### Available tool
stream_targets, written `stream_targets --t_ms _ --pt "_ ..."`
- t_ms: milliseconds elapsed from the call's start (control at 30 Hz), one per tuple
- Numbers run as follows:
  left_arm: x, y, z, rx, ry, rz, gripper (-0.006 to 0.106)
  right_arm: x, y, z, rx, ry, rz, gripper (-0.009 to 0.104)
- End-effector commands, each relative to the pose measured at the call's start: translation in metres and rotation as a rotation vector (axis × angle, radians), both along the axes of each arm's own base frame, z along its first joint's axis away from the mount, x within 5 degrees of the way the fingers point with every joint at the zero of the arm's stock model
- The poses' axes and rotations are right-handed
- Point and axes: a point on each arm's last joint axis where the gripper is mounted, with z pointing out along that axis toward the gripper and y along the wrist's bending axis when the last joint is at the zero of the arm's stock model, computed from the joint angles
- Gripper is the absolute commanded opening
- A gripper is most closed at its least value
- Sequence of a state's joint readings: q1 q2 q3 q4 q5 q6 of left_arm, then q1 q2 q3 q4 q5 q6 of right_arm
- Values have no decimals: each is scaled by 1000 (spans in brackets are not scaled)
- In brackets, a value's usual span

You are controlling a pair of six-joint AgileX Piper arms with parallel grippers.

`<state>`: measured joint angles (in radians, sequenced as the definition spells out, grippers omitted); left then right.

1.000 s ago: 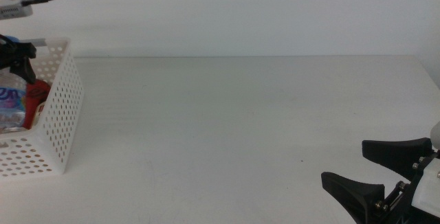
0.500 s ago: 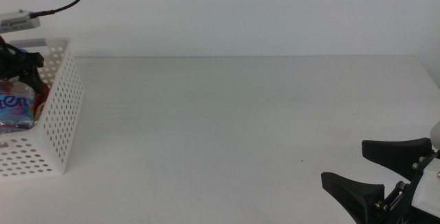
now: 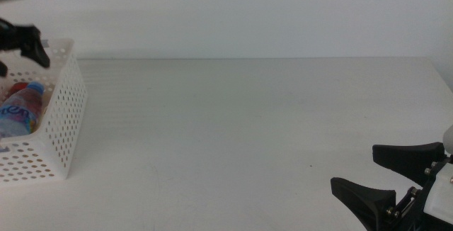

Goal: Use arms to grab the bottles and put them into the dustbin to the left of the table.

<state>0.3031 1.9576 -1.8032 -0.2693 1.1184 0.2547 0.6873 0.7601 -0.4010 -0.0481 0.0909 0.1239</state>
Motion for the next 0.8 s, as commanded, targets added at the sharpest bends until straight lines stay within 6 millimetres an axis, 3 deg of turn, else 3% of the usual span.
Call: stream_targets --t_ms 0,300,567,767 --pt "-16 -12 57 -8 -159 13 90 3 2 20 59 -96 5 71" --pt "-47 -71 110 77 -365 -78 86 3 2 20 59 -96 5 71" --pt "-95 -129 116 100 -566 -186 77 3 2 20 59 -96 5 71" --pt "-136 -150 114 61 -731 -205 67 3 2 20 59 -96 5 71"
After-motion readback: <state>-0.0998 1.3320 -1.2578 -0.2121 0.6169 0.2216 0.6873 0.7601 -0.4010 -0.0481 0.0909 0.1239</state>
